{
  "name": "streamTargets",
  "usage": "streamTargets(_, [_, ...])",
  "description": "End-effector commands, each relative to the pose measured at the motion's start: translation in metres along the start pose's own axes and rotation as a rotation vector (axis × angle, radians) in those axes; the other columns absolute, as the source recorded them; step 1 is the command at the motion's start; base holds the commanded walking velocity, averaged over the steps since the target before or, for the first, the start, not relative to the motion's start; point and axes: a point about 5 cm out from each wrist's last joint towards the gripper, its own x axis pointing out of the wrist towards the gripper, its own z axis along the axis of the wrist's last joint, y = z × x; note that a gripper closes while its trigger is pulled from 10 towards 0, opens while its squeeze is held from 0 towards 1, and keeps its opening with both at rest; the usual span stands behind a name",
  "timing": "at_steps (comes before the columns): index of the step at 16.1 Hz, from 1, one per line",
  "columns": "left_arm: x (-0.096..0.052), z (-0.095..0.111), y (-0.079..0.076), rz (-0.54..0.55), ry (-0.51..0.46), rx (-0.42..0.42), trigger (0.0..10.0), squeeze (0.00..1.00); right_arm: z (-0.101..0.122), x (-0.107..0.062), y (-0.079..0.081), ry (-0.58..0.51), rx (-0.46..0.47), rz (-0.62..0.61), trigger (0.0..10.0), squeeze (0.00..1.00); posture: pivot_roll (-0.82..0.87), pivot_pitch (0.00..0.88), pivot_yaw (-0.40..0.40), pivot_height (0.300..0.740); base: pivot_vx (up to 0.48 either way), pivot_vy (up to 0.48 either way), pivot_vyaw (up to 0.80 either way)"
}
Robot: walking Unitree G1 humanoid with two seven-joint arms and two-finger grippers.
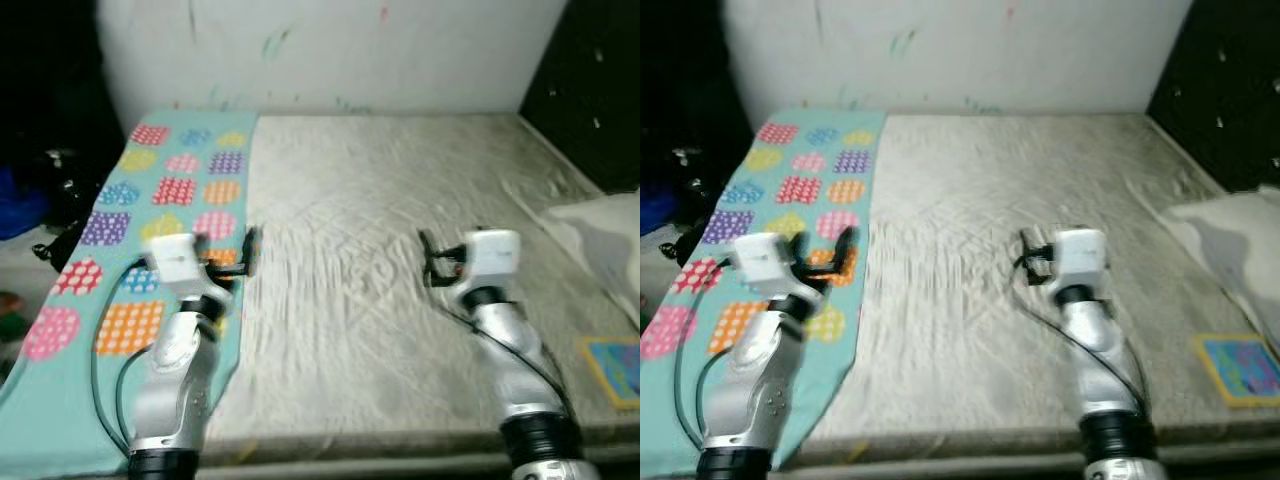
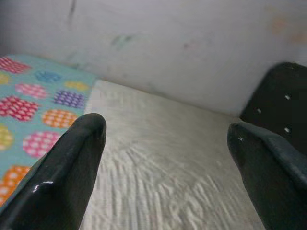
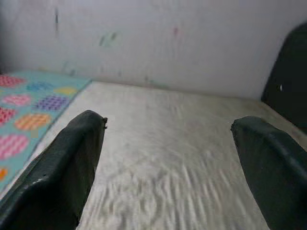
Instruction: Clean up the room
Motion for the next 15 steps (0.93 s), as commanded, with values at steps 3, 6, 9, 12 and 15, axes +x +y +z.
streamTargets(3, [-0.0029,0.0010,0.0126,0.060,0.011,0.019,10.0,0.00,0.0047,0.0039,0.0105,-0.021,0.008,0.029,10.0,0.00,-0.09,0.029,-0.007,0.740,0.000,0.000,0.00])
streamTargets(6, [-0.0027,0.0014,0.0102,0.044,0.008,0.010,10.0,0.00,0.0046,0.0033,0.0090,-0.021,0.006,0.026,10.0,0.00,-0.10,0.033,-0.007,0.740,0.000,0.257,0.00])
streamTargets(9, [-0.0028,0.0019,0.0098,0.047,0.004,0.004,10.0,0.00,0.0045,0.0028,0.0096,-0.021,0.006,0.029,10.0,0.00,-0.10,0.037,-0.012,0.740,0.000,0.480,0.00])
streamTargets(12, [-0.0028,0.0029,0.0095,0.053,-0.001,0.001,10.0,0.00,0.0053,0.0035,0.0112,-0.021,0.007,0.039,10.0,0.00,-0.09,0.043,-0.016,0.740,0.000,0.480,0.00])
streamTargets(15, [-0.0030,0.0031,0.0098,0.060,-0.002,-0.002,10.0,0.00,0.0053,0.0033,0.0127,-0.020,0.009,0.047,10.0,0.00,-0.09,0.045,-0.017,0.740,0.000,0.480,0.00])
